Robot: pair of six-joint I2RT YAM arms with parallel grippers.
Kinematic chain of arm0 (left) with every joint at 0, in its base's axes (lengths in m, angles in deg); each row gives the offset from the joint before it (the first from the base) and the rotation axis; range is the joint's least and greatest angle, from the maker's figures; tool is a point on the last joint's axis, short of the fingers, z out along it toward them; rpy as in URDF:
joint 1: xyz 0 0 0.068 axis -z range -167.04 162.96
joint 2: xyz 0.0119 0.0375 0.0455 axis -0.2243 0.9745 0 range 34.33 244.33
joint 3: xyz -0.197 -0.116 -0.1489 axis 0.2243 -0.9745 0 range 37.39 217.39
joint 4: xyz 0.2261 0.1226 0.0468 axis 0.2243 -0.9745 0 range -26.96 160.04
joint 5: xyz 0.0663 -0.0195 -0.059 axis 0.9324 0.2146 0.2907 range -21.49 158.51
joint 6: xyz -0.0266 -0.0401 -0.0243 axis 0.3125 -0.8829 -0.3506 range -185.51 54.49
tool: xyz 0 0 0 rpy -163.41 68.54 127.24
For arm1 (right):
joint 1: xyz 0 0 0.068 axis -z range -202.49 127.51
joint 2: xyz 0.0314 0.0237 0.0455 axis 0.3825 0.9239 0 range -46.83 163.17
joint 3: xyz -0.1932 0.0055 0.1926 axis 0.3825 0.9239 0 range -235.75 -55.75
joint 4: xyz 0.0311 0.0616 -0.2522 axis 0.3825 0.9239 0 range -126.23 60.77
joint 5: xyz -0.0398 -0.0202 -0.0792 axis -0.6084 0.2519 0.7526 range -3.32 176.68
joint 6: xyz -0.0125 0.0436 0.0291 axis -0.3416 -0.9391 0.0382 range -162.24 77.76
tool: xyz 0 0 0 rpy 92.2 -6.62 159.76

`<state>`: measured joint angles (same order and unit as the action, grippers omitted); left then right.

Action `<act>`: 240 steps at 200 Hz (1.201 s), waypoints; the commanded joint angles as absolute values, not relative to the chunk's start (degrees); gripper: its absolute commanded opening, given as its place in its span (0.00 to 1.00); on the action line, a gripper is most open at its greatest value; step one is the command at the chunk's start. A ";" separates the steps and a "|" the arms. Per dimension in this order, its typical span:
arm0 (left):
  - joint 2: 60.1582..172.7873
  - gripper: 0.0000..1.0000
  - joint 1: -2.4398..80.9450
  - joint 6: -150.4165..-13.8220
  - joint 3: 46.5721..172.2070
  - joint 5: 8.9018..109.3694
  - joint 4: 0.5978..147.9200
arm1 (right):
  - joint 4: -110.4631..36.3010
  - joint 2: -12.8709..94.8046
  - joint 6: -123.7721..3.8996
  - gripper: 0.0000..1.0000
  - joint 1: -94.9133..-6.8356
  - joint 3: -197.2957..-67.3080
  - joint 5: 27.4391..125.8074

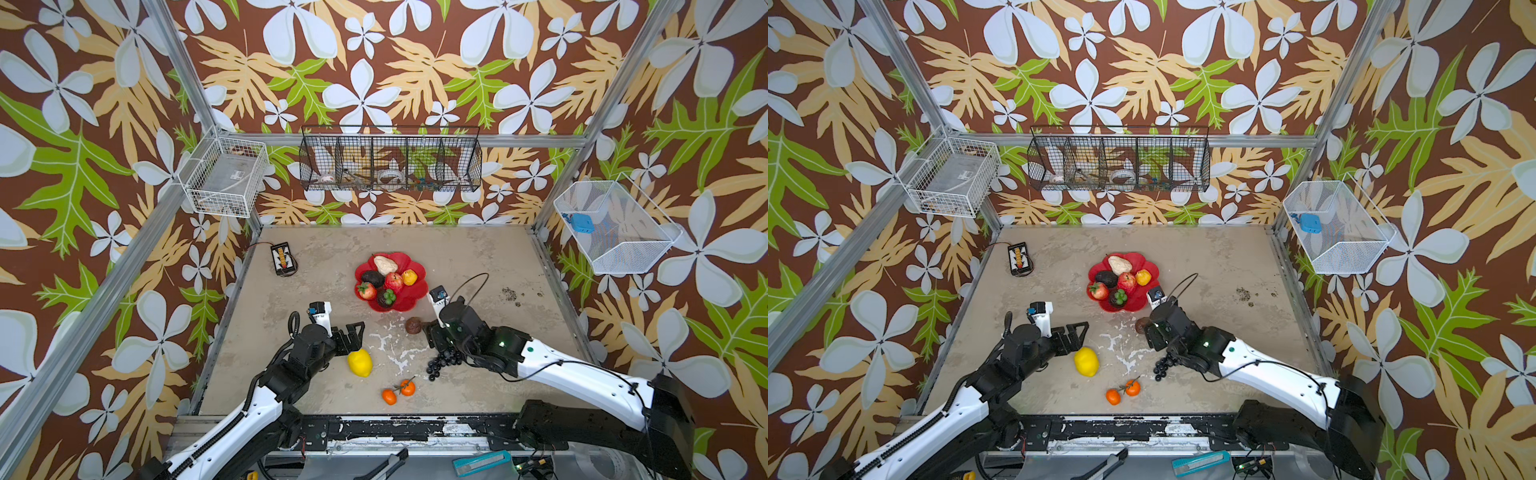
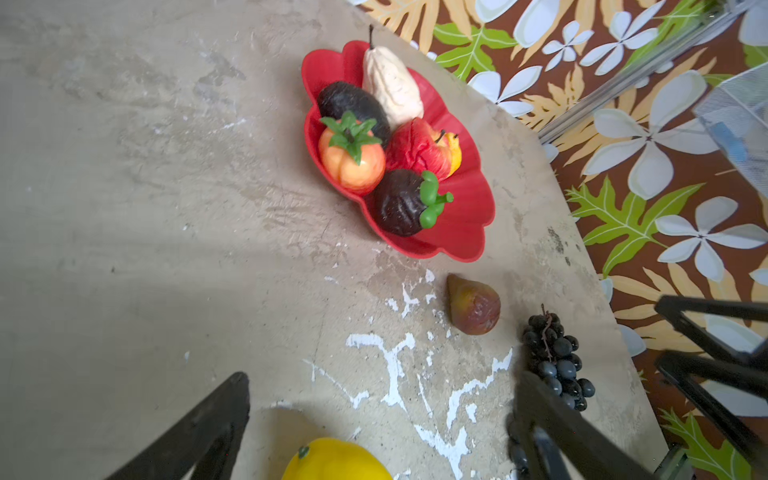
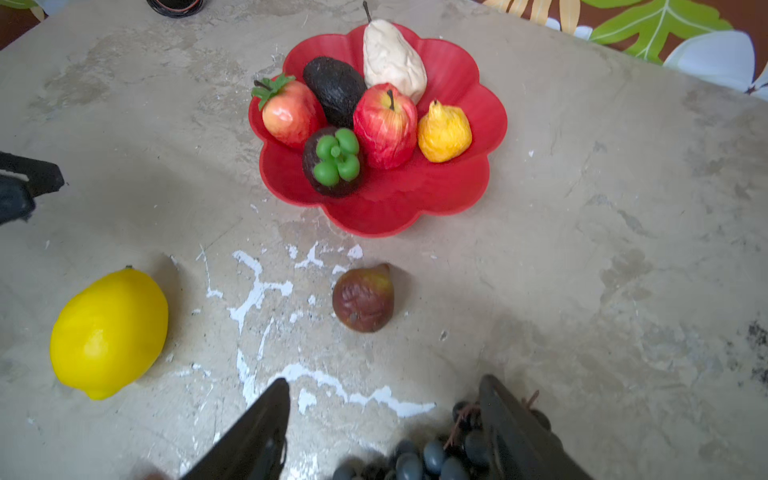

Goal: Place and organize the fake fruits in the fruit bowl
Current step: 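Move the left gripper down to the yellow lemon while the right draws back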

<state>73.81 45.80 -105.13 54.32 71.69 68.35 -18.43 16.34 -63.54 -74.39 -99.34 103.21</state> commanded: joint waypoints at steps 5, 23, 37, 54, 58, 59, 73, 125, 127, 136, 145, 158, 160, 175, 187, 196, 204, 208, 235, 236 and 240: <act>74.76 1.00 46.54 -110.23 54.84 68.07 61.04 | -21.38 10.73 -68.25 0.78 -74.37 -94.75 104.70; 75.98 1.00 47.66 -112.95 55.98 66.27 57.76 | -22.88 6.59 -69.72 0.82 -74.35 -91.69 106.98; 75.62 1.00 49.88 -115.25 56.96 69.32 53.62 | -24.49 3.75 -69.92 0.85 -74.35 -89.20 108.40; 75.25 1.00 53.11 -118.29 57.49 73.22 50.00 | -26.09 1.04 -69.72 0.88 -74.35 -86.73 110.64; 75.52 1.00 53.91 -119.03 57.66 73.87 49.17 | -26.43 0.63 -69.50 0.88 -74.30 -86.19 111.05; 75.58 1.00 54.09 -119.21 57.72 74.13 48.97 | -26.45 0.45 -69.45 0.88 -74.32 -86.09 111.13; 77.49 1.00 56.47 -120.81 58.21 76.26 47.18 | -27.35 -0.95 -68.82 0.89 -74.26 -84.47 111.85; 84.72 1.00 58.67 -118.87 60.14 76.14 48.74 | -29.93 -4.99 -68.12 0.89 -74.33 -78.64 109.33; 84.90 1.00 58.67 -118.69 60.33 76.08 48.83 | -30.22 -5.15 -68.11 0.89 -74.32 -78.44 108.80; 85.70 1.00 58.75 -118.03 61.02 75.75 49.23 | -31.43 -6.09 -67.89 0.89 -74.35 -77.36 107.32; 86.46 1.00 58.75 -117.65 61.61 75.10 50.04 | -31.99 -6.72 -67.93 0.89 -74.34 -76.62 107.13; 87.83 1.00 58.92 -117.43 62.00 73.67 51.45 | -31.99 -7.17 -68.37 0.89 -74.34 -75.76 107.91; 88.05 1.00 58.97 -117.45 62.04 73.53 51.61 | -31.94 -7.26 -68.41 0.89 -74.30 -75.67 108.00; 90.30 1.00 59.43 -117.65 62.30 72.93 52.46 | -32.18 -7.64 -68.66 0.89 -74.30 -74.88 107.95; 92.23 1.00 59.85 -117.56 62.82 73.51 52.31 | -32.28 -7.81 -68.82 0.89 -74.33 -74.48 107.94; 93.58 1.00 60.34 -117.38 63.21 73.98 52.29 | -32.32 -7.97 -68.93 0.89 -74.31 -74.30 108.03; 94.65 0.99 60.80 -117.08 63.55 74.34 52.29 | -32.38 -8.20 -68.90 0.89 -74.28 -74.21 108.03; 95.25 0.98 61.00 -116.83 63.77 74.47 52.24 | -32.46 -8.29 -68.95 0.89 -74.29 -74.13 108.03; 97.97 0.94 62.51 -116.57 63.96 75.71 52.96 | -33.15 -8.35 -68.82 0.88 -74.33 -73.75 108.03; 98.01 0.94 62.52 -116.58 63.94 75.71 53.02 | -33.15 -8.39 -68.84 0.89 -74.29 -73.71 108.03; 98.20 0.93 62.65 -116.58 63.87 75.80 53.20 | -33.15 -8.21 -68.85 0.88 -74.33 -73.72 108.07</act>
